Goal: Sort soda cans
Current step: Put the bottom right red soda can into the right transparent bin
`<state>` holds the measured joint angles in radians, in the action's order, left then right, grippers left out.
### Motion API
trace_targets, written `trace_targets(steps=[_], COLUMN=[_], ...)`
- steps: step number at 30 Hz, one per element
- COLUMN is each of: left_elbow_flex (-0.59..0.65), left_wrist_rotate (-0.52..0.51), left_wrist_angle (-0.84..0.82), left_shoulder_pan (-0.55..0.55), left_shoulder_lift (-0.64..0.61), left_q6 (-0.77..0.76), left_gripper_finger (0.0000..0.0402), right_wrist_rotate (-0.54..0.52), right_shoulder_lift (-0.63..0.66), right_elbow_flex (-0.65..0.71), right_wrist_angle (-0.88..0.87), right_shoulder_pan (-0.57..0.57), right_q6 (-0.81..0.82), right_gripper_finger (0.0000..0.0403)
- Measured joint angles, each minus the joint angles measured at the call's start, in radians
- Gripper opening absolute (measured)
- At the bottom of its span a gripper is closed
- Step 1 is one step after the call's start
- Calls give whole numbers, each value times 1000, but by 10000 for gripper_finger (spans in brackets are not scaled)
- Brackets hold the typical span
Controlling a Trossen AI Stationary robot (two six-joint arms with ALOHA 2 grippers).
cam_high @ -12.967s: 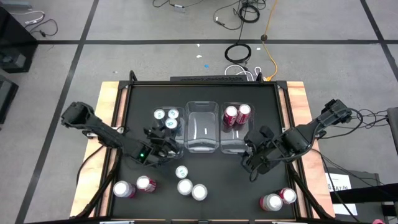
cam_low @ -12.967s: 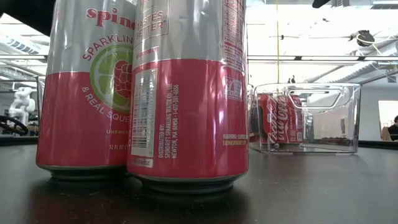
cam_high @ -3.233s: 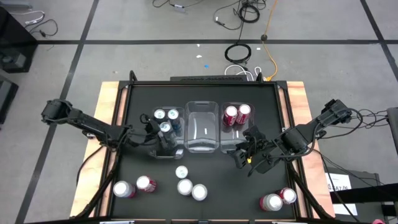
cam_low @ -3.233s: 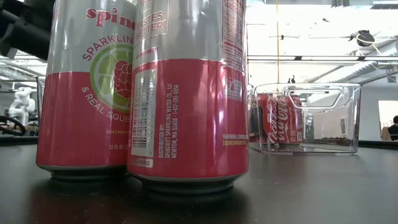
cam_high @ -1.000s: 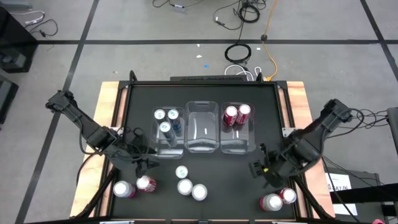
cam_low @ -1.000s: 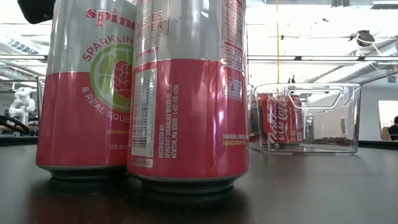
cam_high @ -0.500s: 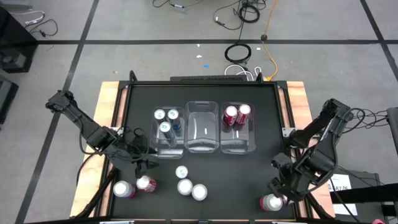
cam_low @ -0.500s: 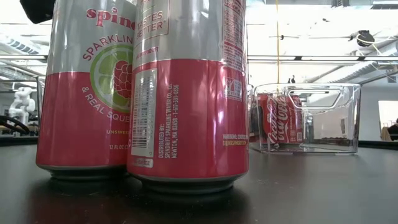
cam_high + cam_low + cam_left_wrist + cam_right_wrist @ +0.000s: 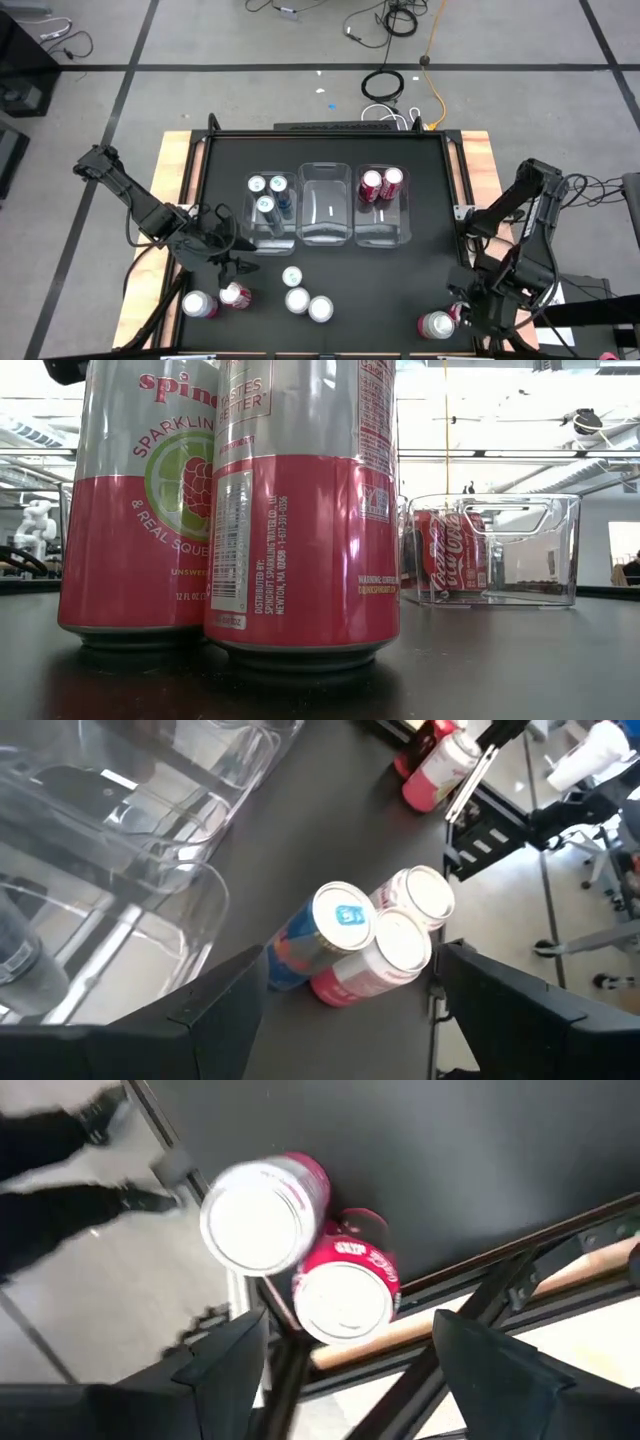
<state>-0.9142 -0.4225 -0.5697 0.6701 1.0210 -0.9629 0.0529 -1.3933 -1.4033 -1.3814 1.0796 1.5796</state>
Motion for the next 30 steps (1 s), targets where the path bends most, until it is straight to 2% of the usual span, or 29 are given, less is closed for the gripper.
trace_targets(steps=[10,21,30], left_elbow_flex=[0,0,0], left_wrist_rotate=[-7,-58,-81], left_wrist_angle=[19,33,40], left_shoulder_pan=[0,0,-1], left_shoulder_lift=[0,0,0], left_q6=[-1,-1,-1], left_gripper_finger=[304,304,304], right_wrist_rotate=[1,1,3], right_shoulder_lift=[0,0,0], right_elbow_flex=[118,248,282], right_wrist_angle=[127,264,296], right_shoulder_pan=[63,83,83], right_q6=[-127,-128,-126], right_gripper_finger=[277,277,277])
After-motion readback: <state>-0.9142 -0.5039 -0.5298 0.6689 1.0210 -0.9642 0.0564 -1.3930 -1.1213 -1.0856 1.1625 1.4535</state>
